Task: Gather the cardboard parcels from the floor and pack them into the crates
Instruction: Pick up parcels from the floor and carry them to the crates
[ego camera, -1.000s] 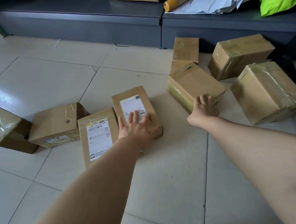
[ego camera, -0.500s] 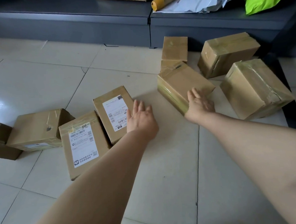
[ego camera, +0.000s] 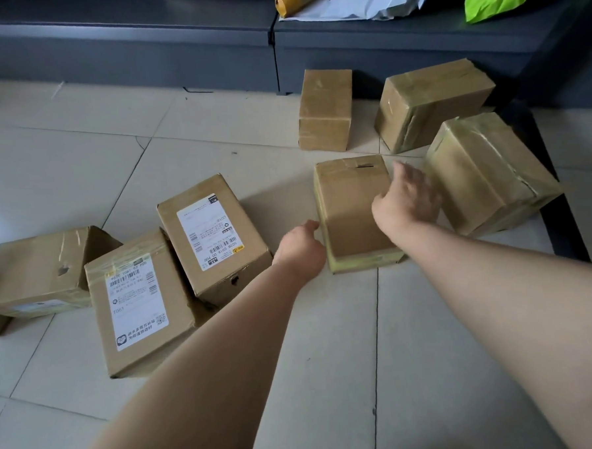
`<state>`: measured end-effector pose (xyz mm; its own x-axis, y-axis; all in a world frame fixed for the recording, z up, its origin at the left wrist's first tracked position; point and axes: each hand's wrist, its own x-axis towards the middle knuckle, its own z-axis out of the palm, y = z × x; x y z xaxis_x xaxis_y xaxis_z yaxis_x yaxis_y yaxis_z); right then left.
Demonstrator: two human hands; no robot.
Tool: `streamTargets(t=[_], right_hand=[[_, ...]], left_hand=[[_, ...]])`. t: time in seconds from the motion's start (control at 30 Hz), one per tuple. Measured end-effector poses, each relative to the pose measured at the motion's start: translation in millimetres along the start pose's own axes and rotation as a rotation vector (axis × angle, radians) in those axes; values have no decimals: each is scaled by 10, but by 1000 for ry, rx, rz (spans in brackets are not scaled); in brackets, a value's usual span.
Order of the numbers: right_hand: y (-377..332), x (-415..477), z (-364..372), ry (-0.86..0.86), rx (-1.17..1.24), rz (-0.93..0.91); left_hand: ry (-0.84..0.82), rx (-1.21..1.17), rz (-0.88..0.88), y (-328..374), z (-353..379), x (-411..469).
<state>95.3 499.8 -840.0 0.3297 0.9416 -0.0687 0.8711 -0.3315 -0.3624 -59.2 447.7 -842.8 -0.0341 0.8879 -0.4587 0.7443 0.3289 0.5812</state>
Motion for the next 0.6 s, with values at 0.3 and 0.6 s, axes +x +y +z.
streamTargets(t=[0.3,0.6], right_hand=[[298,-102,191,-300,448,411],[527,-318,248,-762,676,591]], left_hand=[[11,-312,-206,49,64,40],[-93,-126,-221,-70,27,-28]])
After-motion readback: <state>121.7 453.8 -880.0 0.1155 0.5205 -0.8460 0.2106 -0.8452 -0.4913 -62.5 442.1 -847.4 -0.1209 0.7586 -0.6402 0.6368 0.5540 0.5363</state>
